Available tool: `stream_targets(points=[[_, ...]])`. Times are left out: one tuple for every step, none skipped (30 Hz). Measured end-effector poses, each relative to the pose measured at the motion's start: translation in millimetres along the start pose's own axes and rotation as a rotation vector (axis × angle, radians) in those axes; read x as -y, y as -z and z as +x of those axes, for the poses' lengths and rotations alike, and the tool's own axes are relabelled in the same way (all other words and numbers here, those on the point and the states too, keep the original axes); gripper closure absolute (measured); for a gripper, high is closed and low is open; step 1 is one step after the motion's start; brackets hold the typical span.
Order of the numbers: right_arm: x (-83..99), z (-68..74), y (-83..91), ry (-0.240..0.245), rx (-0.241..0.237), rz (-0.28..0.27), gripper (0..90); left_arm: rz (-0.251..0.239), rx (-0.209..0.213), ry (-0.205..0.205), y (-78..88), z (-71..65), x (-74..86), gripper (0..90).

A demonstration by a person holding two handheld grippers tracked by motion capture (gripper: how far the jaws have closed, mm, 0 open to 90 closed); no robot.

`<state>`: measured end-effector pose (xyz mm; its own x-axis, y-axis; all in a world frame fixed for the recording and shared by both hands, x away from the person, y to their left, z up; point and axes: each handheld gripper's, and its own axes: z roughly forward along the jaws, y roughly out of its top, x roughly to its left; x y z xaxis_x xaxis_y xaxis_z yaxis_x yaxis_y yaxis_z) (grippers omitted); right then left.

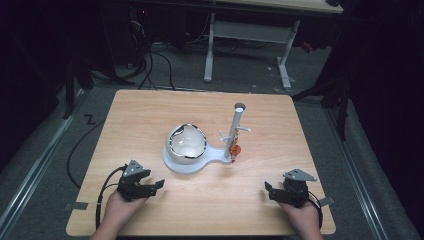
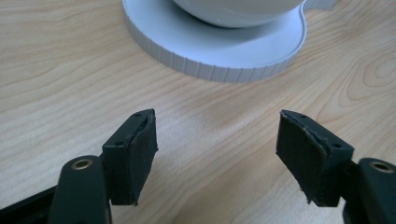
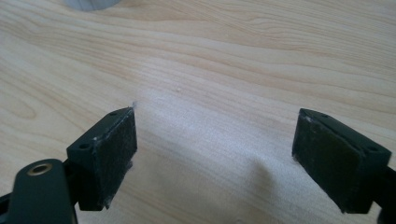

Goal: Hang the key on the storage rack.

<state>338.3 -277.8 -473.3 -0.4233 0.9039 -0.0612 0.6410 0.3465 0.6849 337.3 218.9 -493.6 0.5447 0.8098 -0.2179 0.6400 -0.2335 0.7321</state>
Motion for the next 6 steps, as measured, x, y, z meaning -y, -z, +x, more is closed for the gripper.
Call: stream_targets(points=[[0.7, 0.5, 1.0, 0.002, -0.001, -0.003, 13.2, -0.005, 0.004, -0.002, -1.8, 0.3, -2.3, 28.7], [2.2, 1.1, 2.8, 0.001, -0.001, -0.006, 12.5, -0.009, 0.004, -0.004, -3.0, 0.3, -4.0, 28.1], [3.4, 1.1, 4.2, 0.001, 0.002, -0.007, 11.9, -0.014, 0.005, -0.008, -4.0, 0.6, -5.5, 27.7], [4.1, 1.2, 5.7, -0.001, 0.005, -0.009, 11.3, -0.016, 0.010, -0.010, -4.7, 1.1, -6.6, 27.7], [4.8, 1.0, 7.4, -0.003, 0.010, -0.014, 11.1, -0.014, 0.013, -0.013, -5.2, 1.5, -7.7, 27.7], [5.4, 1.0, 8.8, -0.007, 0.014, -0.019, 11.1, -0.015, 0.012, -0.016, -5.6, 1.6, -8.8, 27.5]])
